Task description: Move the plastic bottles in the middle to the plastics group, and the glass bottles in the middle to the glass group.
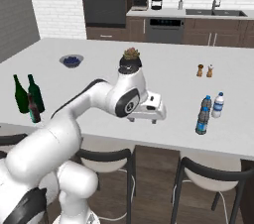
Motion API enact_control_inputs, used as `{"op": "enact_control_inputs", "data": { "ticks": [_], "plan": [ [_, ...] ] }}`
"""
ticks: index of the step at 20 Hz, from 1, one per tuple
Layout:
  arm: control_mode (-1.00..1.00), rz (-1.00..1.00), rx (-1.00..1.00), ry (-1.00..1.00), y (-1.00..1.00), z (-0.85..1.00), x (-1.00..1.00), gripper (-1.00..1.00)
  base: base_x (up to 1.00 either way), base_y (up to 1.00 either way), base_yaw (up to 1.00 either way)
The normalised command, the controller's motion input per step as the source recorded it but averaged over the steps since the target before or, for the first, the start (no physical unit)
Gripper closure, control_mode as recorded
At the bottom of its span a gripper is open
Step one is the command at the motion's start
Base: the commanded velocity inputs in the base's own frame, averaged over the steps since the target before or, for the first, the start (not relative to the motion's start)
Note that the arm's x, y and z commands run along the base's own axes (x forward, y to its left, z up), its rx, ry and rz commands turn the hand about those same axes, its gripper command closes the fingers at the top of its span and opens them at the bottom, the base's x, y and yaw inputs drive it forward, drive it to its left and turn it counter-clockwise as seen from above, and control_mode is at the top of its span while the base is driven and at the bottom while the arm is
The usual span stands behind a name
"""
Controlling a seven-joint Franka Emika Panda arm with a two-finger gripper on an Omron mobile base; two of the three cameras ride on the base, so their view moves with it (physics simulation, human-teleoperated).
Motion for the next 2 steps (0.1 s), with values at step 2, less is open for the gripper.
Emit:
{"op": "enact_control_inputs", "data": {
  "ticks": [2],
  "plan": [
    [-1.0,0.0,0.07,0.0,0.62,0.21,-0.79,-1.0,0.0,0.0,0.0]
  ]
}}
